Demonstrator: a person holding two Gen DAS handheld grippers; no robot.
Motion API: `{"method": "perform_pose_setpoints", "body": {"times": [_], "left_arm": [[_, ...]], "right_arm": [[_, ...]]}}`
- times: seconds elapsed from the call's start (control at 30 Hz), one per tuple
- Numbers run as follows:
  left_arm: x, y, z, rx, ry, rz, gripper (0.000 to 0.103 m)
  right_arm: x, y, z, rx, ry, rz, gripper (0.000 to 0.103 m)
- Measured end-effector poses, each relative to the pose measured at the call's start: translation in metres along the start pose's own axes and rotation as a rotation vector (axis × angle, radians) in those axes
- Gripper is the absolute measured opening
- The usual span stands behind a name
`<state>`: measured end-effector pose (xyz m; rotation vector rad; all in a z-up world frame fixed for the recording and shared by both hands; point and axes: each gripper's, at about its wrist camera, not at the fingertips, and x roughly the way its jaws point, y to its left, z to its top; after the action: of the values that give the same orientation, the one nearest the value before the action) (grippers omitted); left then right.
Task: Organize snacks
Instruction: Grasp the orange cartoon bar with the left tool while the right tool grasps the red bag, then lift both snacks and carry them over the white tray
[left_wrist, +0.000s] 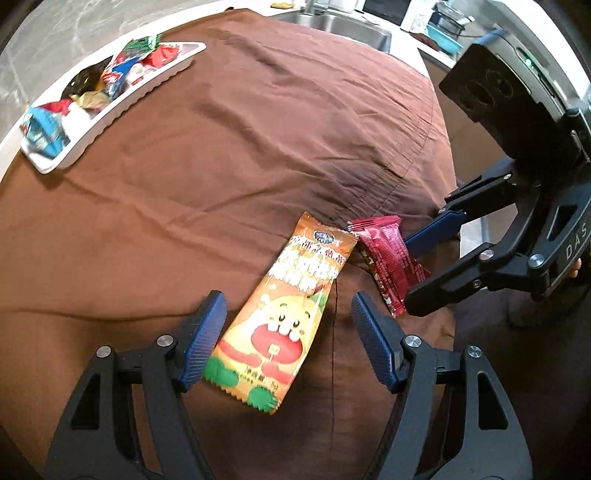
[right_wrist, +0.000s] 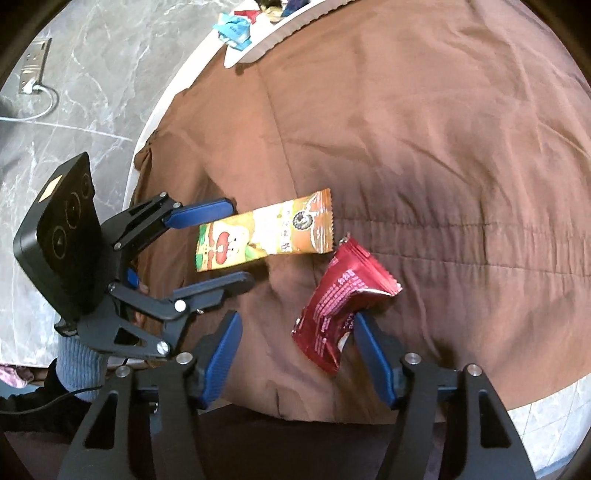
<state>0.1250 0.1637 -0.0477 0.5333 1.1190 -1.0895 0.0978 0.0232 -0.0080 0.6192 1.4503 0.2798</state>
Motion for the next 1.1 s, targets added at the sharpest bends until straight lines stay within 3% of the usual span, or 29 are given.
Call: {"method": "perform_pose_setpoints", "body": {"times": [0.27, 0.4, 0.53, 1.03, 1.1], "left_arm": [[0.010, -0.005, 0.004, 0.072, 0.012, 0.020, 0.068], [0.016, -0.002, 0.002, 0.084, 0.035, 0.016, 0.052], [0.015, 0.004, 0.000, 0.073, 0.023, 0.008, 0.035], [-0.010, 0.039, 0.003, -0.111, -0.080, -0.138, 0.033], [-0.014, 0.045, 0.005, -0.140, -0.103, -0.149, 0.033]], "right_arm": [[0.003, 0.005, 0.007, 0.004, -0.006, -0.072, 0.045], [0.004, 0.003, 0.009, -0.015, -0.003, -0.115, 0.027], [0.006, 0.006, 0.009, -0.054, -0.003, -0.131, 0.023], [-0.015, 0.003, 0.017, -0.052, -0.060, -0.108, 0.018], [-0.019, 0.002, 0.019, -0.050, -0.070, -0.100, 0.012]]}}
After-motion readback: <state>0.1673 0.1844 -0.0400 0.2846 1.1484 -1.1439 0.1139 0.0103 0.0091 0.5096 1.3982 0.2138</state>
